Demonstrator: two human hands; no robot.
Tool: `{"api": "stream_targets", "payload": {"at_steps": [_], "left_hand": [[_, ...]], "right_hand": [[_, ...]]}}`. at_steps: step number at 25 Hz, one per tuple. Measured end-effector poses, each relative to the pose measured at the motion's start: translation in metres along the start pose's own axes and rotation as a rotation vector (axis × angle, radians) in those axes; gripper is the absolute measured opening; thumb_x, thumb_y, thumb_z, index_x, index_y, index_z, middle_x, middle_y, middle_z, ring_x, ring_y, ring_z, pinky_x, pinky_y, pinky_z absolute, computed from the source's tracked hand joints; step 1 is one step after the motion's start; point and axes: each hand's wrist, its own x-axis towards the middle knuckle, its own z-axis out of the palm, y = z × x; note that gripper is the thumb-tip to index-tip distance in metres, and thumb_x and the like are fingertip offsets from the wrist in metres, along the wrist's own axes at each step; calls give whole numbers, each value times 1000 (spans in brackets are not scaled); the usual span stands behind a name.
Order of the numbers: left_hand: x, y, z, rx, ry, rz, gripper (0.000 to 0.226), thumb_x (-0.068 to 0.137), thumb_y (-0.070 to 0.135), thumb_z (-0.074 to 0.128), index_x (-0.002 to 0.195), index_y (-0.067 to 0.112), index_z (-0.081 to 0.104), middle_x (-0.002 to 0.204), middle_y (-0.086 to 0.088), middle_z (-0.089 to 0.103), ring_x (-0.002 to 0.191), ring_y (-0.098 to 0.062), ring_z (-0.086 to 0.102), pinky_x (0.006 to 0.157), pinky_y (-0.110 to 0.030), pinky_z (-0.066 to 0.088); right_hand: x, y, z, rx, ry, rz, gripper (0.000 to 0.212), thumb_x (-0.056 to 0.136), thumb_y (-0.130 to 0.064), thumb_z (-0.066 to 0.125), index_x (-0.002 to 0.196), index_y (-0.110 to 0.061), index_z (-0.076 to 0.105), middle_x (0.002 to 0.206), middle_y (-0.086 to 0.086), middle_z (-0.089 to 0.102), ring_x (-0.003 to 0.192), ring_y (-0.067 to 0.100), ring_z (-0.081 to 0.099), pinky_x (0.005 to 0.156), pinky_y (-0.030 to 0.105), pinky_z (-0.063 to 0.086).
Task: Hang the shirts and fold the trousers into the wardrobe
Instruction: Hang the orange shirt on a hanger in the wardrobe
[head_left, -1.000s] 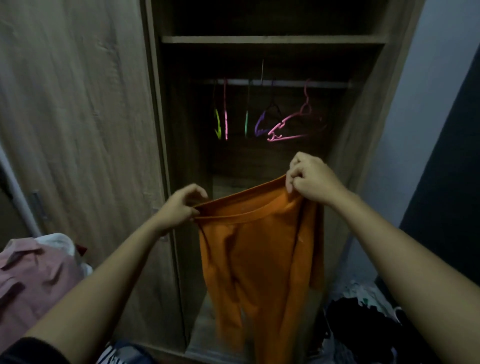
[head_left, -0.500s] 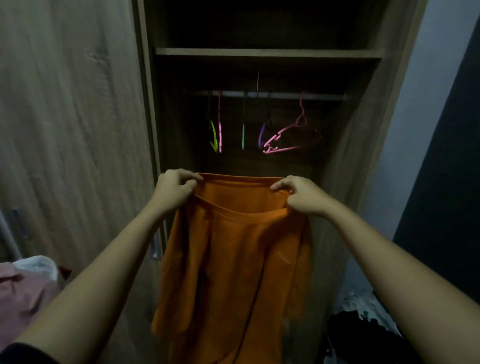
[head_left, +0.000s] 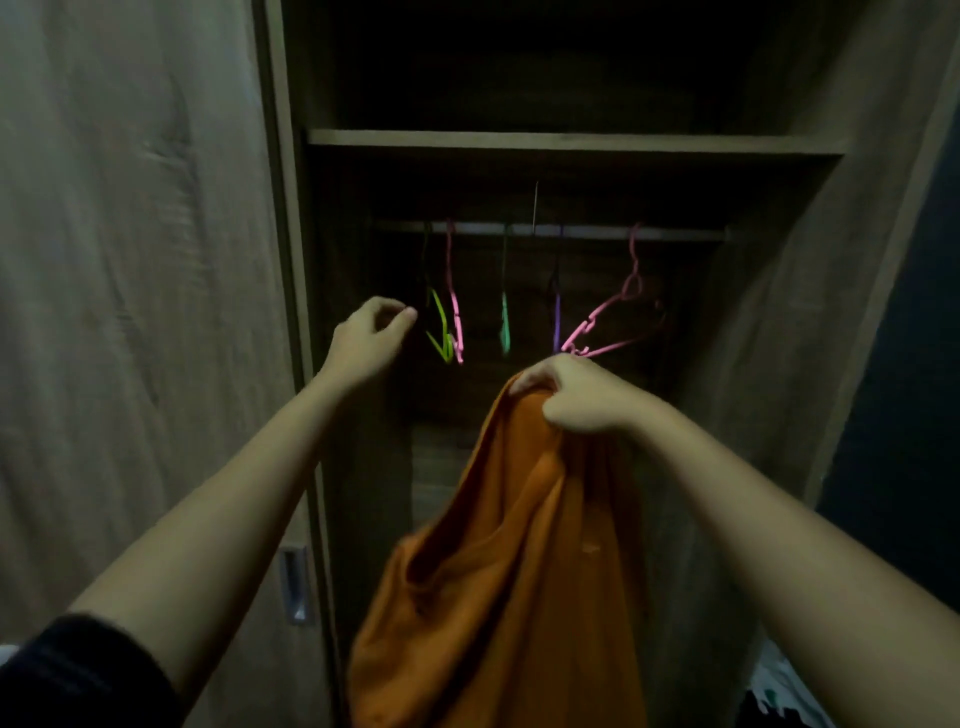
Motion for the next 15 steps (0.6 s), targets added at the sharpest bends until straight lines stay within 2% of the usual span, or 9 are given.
{"api": "stream_targets", "payload": {"at_steps": [2, 4, 6, 8, 10, 12, 15], "left_hand": [[45, -3, 15, -13, -12, -80, 42, 95, 40, 45, 130, 17, 49, 92, 8, 55, 84, -12, 58, 75, -31, 52], [82, -9, 34, 7, -65, -170, 47, 96, 41, 44, 133, 12, 47, 112, -5, 59, 98, -21, 59, 87, -38, 50], [108, -18, 54, 10, -73, -256, 57, 96, 43, 43, 140, 7, 37, 135, -16, 49, 120, -31, 51, 100, -42, 44], [126, -23, 71, -83, -34, -362, 64, 96, 44, 42, 144, 5, 25, 144, -18, 38, 129, -35, 42, 105, -45, 39], [137, -25, 87, -139, 0, -399, 57, 96, 36, 44, 142, 7, 29, 139, -17, 43, 122, -34, 48, 99, -44, 44], [145, -24, 99, -141, 41, -347, 39, 96, 22, 44, 132, 7, 41, 126, -13, 52, 106, -28, 57, 84, -36, 50], [146, -18, 102, -103, 133, -252, 30, 97, 14, 39, 125, 6, 47, 110, -10, 55, 79, -16, 56, 60, -25, 42]], "right_hand": [[15, -7, -3, -25, 33, 11, 52, 72, 5, 45, 114, -19, 64, 107, -3, 60, 76, 2, 55, 50, 1, 38], [26, -5, -8, -45, 51, 35, 51, 73, 5, 46, 115, -20, 62, 99, -7, 53, 68, 0, 50, 42, 2, 34], [32, -1, -11, -78, 36, 54, 52, 73, 4, 48, 116, -22, 61, 101, -7, 50, 77, 6, 50, 51, 8, 37], [39, 2, -12, -98, 39, 78, 53, 72, 3, 50, 118, -24, 59, 106, -5, 50, 91, 11, 51, 65, 17, 42], [43, 7, -11, -107, 64, 95, 56, 71, 2, 51, 120, -24, 58, 113, -3, 52, 103, 15, 52, 80, 25, 47], [44, 13, -12, -105, 78, 111, 57, 71, 1, 53, 122, -24, 56, 124, -1, 52, 119, 18, 48, 94, 32, 46], [41, 23, -11, -127, 86, 121, 60, 72, -2, 54, 127, -25, 52, 137, -1, 44, 130, 19, 38, 105, 37, 41]]}}
